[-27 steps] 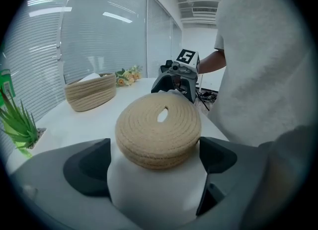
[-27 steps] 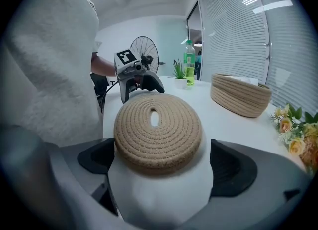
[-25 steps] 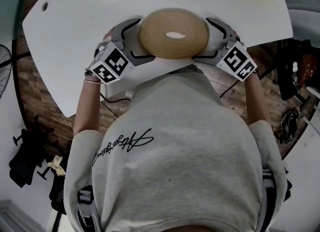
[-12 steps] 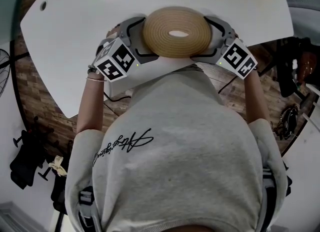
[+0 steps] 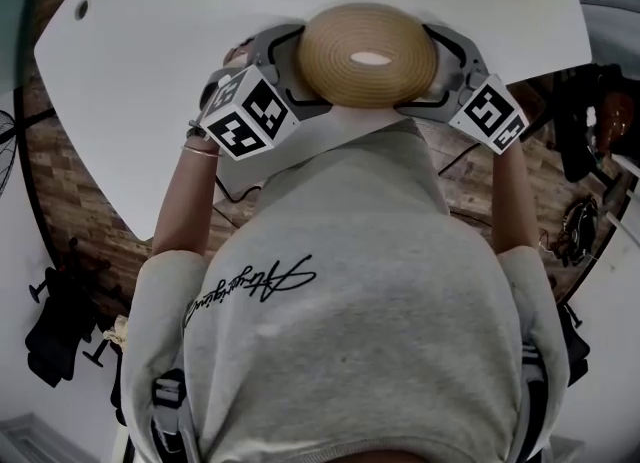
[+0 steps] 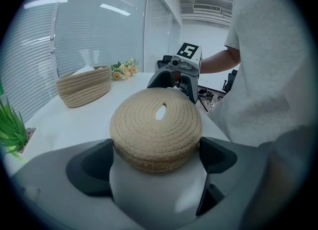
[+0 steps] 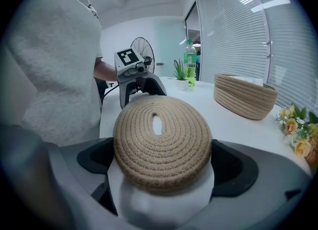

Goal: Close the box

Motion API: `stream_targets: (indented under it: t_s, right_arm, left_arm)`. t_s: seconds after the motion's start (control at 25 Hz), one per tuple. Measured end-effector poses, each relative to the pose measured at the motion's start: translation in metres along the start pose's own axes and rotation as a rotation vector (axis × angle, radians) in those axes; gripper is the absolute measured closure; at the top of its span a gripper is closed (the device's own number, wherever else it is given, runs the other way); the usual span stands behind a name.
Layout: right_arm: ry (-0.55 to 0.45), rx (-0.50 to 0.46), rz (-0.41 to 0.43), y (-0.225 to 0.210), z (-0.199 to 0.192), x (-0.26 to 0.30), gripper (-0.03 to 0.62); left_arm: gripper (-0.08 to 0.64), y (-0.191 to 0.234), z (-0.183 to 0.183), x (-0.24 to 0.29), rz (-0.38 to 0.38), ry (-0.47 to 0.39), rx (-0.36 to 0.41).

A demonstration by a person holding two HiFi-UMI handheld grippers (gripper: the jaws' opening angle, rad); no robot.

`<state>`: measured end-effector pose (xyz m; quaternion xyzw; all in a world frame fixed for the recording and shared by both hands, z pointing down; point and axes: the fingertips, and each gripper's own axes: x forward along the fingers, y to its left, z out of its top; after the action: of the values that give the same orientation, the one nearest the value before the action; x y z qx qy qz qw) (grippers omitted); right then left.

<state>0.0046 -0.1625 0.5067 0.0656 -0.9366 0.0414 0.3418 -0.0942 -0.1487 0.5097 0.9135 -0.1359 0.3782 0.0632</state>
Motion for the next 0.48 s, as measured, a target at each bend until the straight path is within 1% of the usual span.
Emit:
stream_targets:
  t_s: [0.28,0.48]
  right_arm:
    - [0.016,0.029,0.026,0.000,0.000,-0.002,-0.002]
    - [0.024,0.004,0.036,-0.007,0.000,-0.008,-0.002]
  left_arm:
    - [0.031,-0.002,0.004,0.000,0.016,-0.001,-0.006]
    - [0.031,-0.001,0.016,-0.002,0.058,-0.010,-0.006]
